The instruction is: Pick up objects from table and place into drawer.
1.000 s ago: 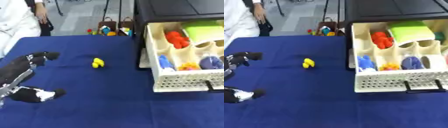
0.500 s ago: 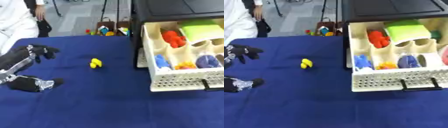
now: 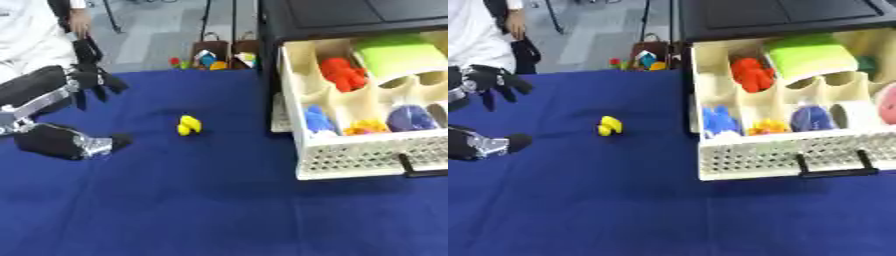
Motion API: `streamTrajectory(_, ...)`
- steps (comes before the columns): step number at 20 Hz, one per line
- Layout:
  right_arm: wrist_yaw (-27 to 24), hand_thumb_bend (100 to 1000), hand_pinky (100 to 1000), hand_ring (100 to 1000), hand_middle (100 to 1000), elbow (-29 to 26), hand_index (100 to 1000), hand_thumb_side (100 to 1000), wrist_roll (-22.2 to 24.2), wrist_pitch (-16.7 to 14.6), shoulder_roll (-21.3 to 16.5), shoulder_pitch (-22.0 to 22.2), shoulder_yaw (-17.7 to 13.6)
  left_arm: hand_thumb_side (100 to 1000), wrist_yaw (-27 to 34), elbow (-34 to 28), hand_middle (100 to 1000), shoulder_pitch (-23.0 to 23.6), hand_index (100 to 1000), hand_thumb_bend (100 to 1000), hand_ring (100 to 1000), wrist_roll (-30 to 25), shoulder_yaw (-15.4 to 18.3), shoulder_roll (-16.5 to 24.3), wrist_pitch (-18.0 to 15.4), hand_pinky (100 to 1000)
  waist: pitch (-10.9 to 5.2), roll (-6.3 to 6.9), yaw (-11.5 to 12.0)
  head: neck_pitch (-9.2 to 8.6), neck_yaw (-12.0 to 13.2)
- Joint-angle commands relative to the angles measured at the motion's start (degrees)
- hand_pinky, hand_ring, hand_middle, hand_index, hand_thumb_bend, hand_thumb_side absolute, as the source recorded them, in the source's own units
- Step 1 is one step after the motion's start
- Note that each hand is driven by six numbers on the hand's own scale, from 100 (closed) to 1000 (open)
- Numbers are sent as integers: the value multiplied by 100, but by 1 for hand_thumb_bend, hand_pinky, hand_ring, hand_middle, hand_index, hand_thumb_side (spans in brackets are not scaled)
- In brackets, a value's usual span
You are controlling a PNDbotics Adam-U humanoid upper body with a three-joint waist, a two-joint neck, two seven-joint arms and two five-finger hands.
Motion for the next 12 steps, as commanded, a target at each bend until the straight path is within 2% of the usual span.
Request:
streamTrajectory(1,-65,100,627,689,624,-55,750,1000,-182,-246,-142,-54,27,636,68,-66,738,-203,855,508,694,-116,-81,324,62,524,-92,10,-43,-23,74)
streamTrajectory(8,-115,100,628,690,622,-55,751,1000,-116,-273,-139,-74,69,611,37,453,696,-719,826,456,605,-80,-408,303,2,435,-79,75,-204,-66,195)
streamTrajectory(12,-143,100,629,691,622,-55,751,1000,-95,-280,-135,-94,85,609,-47,882,694,-1013,816,430,585,-61,-544,174,-101,433,-57,101,-271,-101,246)
